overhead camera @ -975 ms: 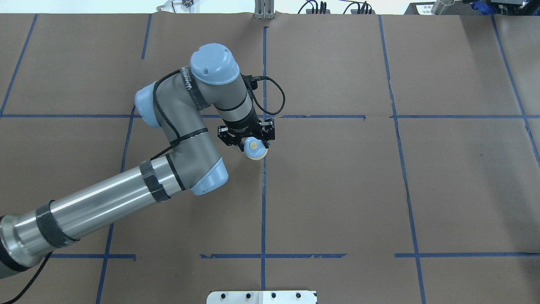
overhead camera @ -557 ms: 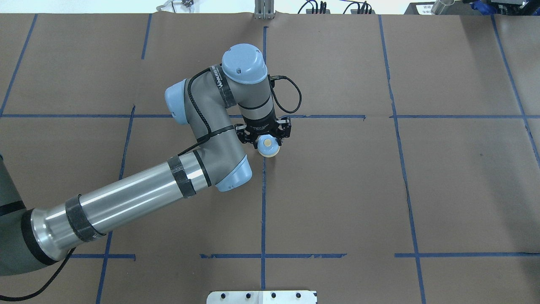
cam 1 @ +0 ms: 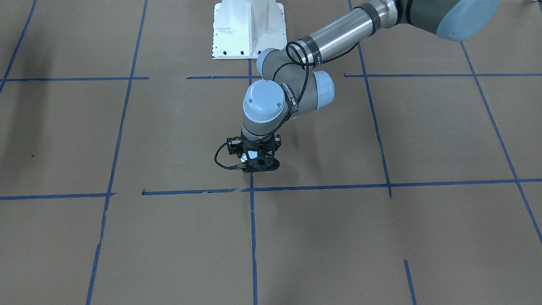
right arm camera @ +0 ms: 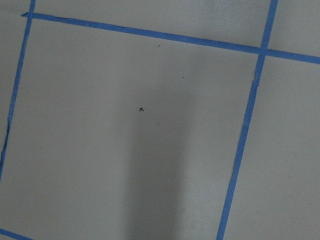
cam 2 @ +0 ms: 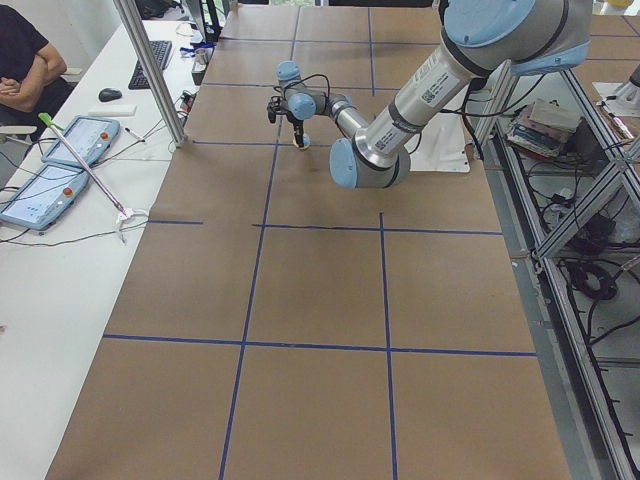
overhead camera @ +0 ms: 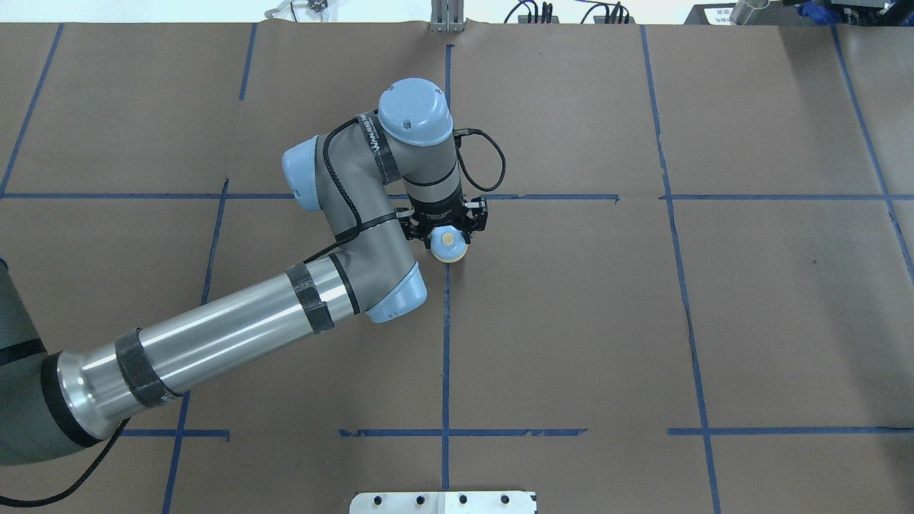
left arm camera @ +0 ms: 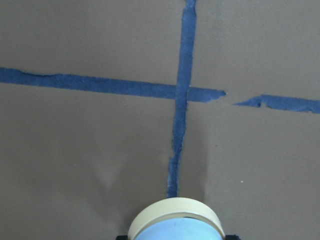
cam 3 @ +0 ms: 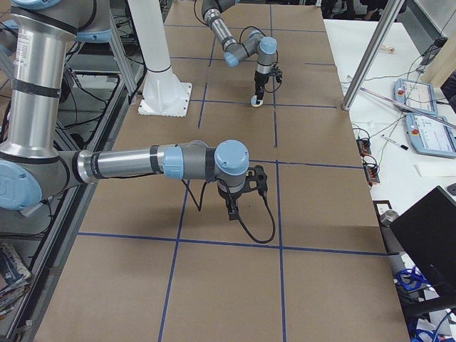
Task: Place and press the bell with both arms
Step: 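Carry the white-and-blue bell with the left gripper to the centre grid crossing, then release the bell and withdraw the left arm away from the table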
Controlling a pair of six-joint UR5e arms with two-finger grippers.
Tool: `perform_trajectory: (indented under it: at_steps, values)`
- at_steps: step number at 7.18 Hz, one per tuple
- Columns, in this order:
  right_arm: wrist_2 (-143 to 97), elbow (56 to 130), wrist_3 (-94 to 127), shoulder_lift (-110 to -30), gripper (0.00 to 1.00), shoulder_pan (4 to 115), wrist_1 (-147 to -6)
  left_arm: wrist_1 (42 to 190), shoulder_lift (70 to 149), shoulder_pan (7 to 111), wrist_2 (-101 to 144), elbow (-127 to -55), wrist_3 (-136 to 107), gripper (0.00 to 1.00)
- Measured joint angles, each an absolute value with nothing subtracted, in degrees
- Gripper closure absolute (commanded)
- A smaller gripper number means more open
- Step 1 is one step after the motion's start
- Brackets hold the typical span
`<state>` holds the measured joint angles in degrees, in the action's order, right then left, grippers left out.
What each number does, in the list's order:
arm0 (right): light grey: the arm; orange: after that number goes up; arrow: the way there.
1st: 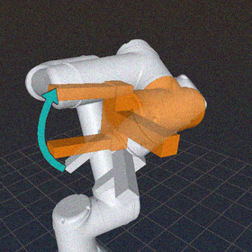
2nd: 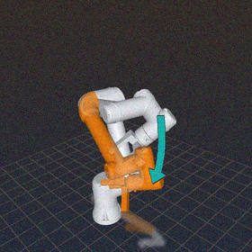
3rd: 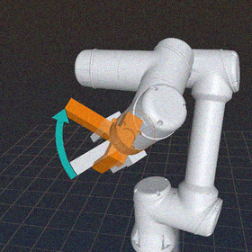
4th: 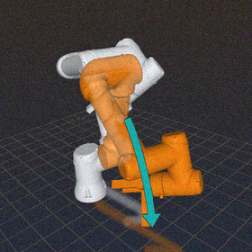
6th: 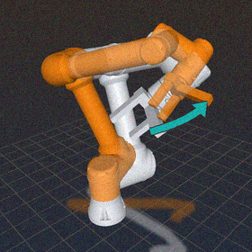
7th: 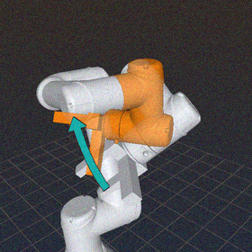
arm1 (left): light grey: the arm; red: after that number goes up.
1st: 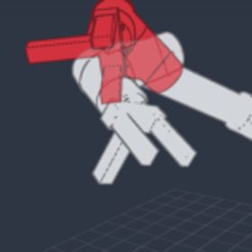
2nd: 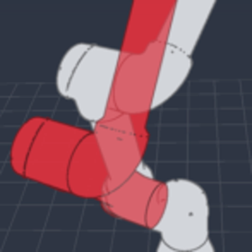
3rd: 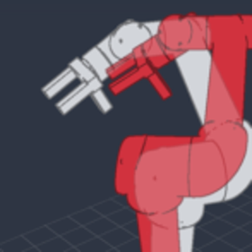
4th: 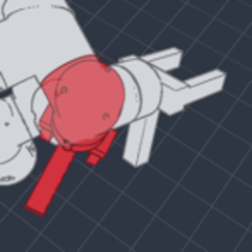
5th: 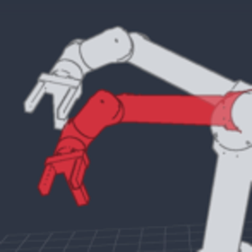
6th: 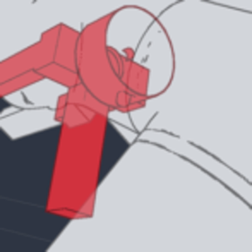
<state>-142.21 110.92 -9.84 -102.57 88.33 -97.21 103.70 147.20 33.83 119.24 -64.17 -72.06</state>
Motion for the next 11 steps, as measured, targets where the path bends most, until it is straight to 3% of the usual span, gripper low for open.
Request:
perform_trajectory:
  at_steps: [3,5,8,11]
  values:
    - [-142.2,110.9,-9.8,-102.6,0.0,88.2,-97.2,103.6,147.2,34.9,119.2,-65.8,-72.4,0.0]
    - [-142.2,110.9,-9.8,-102.5,0.0,87.9,-97.2,99.8,144.3,39.2,119.3,-75.3,-72.5,0.0]
    - [-142.0,110.9,-9.7,-102.0,0.0,87.4,-97.1,91.0,125.7,47.5,121.4,-103.7,-65.7,0.0]
    - [-142.0,111.6,-3.9,-98.3,0.0,85.7,-97.0,82.9,104.5,58.9,125.1,-119.7,-36.9,0.0]
